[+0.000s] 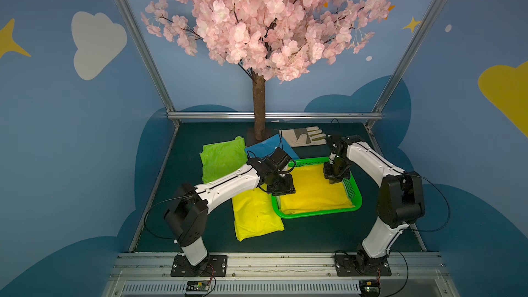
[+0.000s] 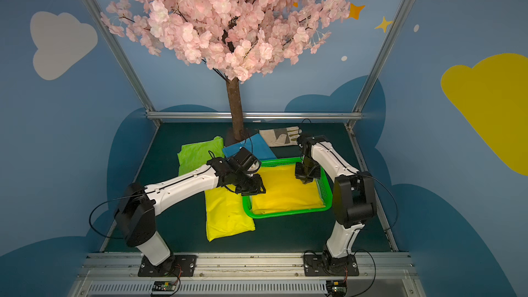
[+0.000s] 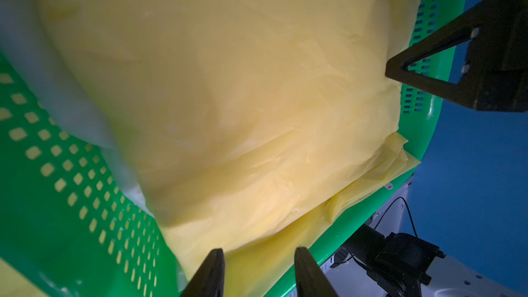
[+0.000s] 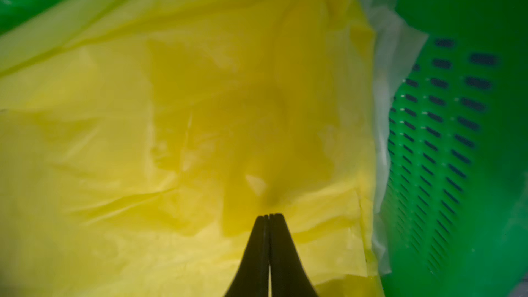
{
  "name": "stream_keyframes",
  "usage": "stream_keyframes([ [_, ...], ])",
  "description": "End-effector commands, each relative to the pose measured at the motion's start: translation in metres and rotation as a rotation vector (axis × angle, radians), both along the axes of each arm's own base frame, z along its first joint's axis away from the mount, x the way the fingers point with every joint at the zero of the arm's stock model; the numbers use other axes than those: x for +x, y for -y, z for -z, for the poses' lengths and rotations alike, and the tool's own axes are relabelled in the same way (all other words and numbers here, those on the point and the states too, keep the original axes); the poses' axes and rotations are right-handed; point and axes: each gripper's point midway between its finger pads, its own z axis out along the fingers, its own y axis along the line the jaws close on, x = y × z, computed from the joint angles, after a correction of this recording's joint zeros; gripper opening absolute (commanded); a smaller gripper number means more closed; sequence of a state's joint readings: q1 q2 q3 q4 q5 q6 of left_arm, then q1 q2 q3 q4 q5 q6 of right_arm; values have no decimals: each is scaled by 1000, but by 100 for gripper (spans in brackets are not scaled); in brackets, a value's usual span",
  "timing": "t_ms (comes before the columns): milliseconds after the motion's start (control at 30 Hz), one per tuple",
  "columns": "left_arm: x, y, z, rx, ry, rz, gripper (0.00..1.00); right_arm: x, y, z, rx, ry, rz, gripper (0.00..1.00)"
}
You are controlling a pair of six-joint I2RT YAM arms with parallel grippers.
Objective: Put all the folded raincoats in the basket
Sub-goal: Place the raincoat in the basket, then adjust the raincoat at the center of the board.
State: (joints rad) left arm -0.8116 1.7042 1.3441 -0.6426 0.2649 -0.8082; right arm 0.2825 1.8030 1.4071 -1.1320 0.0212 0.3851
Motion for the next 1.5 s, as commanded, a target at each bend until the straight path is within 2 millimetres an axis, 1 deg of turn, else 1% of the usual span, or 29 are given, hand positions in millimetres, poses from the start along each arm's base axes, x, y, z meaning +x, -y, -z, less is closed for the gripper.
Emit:
stream_keyframes([
  [0,-4,-11,7,34,-1,0,44,6,14,9,-52,0,12,8],
  [67,-6,-17,0,25,18,-6,44,6,22,15,-77,-17,16,8],
  [100,-7,-20,-3,20,24,-7,44,6,24,15,-76,-18,18,7],
  [133,-5,-28,-7,35,59,-25,45,7,24,11,-72,-7,15,7],
  [200,-7,-43,-13,49,91,-45,47,7,20,-1,-49,29,3,8],
  [233,-9,-53,-16,55,109,-62,50,7,15,-10,-26,54,-10,9],
  [300,-13,-79,-15,83,129,-120,57,4,1,-29,33,101,-47,15],
  [433,-24,-134,-3,105,141,-249,68,-13,-31,-62,173,175,-97,27],
  [467,-26,-144,1,102,143,-274,69,-18,-38,-68,200,190,-106,30],
  [533,-31,-167,10,94,138,-330,75,-29,-58,-80,265,226,-145,37],
  [633,-37,-199,26,117,102,-411,76,-45,-85,-91,321,262,-209,44],
  [700,-39,-214,40,140,80,-442,79,-56,-99,-96,339,269,-243,45],
  [767,-41,-221,55,136,31,-464,78,-67,-113,-100,349,281,-287,46],
  [833,-39,-221,68,107,-1,-471,76,-76,-124,-104,347,294,-332,46],
  [933,-35,-217,80,76,-19,-468,73,-87,-133,-105,334,291,-362,46],
  [967,-36,-211,82,45,-33,-455,72,-89,-135,-106,332,290,-373,46],
  [1067,-34,-208,91,47,-63,-441,68,-96,-139,-106,317,279,-389,47],
  [1200,-37,-209,105,79,-115,-439,59,-101,-141,-102,307,263,-397,46],
  [1267,-38,-211,110,92,-129,-448,50,-102,-141,-102,301,263,-397,47],
  [1367,-40,-217,115,116,-147,-468,29,-104,-142,-104,303,263,-401,47],
  [1400,-42,-222,116,138,-157,-488,22,-105,-142,-103,300,260,-401,46],
  [1467,-47,-239,120,199,-180,-551,8,-106,-142,-103,299,261,-400,46],
])
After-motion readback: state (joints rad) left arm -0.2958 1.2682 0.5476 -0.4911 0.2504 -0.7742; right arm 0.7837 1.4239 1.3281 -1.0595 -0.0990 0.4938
